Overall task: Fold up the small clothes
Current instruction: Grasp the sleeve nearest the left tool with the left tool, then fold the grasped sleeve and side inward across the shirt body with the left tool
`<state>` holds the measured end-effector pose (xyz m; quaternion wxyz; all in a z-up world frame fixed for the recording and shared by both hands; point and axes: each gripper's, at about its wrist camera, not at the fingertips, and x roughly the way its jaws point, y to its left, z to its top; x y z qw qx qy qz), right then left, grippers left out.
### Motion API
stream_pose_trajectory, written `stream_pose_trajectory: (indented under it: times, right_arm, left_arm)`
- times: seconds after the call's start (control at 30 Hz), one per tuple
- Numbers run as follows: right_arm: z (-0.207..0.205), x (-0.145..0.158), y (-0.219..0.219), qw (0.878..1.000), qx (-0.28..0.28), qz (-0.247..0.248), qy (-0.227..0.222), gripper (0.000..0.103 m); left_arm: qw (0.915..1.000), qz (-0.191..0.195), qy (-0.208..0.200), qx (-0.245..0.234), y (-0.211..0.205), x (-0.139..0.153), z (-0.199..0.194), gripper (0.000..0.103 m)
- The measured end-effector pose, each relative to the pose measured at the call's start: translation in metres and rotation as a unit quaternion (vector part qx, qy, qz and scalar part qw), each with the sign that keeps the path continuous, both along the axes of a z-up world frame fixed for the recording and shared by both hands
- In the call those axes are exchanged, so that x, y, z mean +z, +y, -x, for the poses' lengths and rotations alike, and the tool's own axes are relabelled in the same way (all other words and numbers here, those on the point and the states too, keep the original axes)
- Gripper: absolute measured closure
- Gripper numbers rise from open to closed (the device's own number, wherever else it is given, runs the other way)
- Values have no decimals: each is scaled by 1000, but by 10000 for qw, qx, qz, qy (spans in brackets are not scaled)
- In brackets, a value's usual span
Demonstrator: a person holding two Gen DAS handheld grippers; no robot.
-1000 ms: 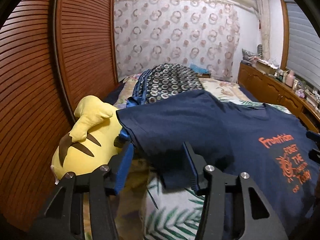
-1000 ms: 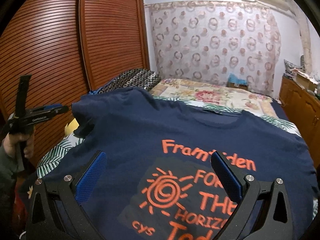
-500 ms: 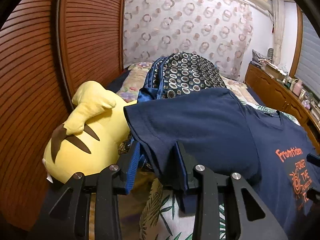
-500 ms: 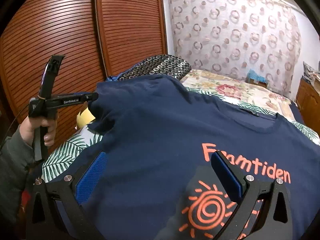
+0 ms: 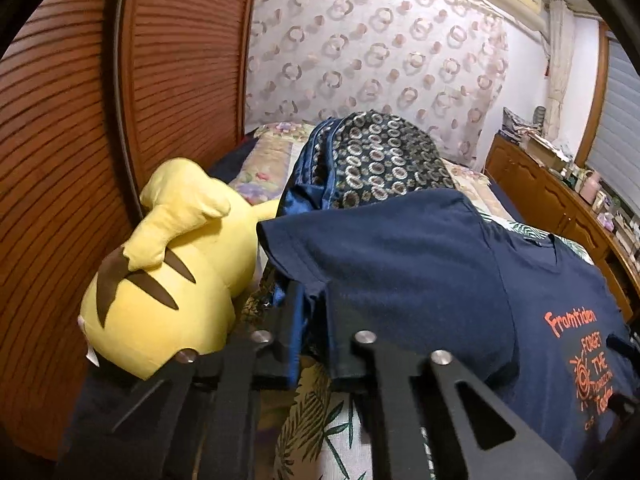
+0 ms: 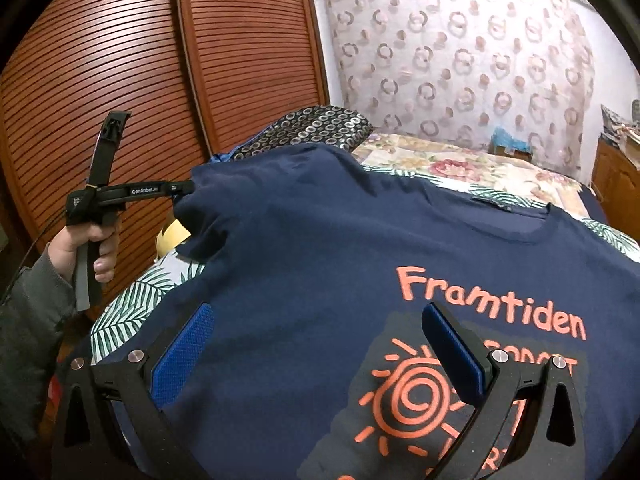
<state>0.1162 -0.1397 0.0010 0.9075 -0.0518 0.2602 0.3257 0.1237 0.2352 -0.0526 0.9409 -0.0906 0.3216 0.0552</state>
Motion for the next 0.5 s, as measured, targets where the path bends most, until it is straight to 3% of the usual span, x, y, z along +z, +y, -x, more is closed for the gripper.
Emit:
stream_pose_trajectory:
  times: [0.23, 0.5]
  right_arm:
    - [5, 8, -2, 9998, -51, -166, -115, 0]
    - [10, 9, -9, 9992, -192, -318, -132, 0]
  left_arm:
    - [9988, -436, -204, -43, -12, 18, 10, 98]
    - [9954, -553, -665, -405, -48, 58, 14, 99]
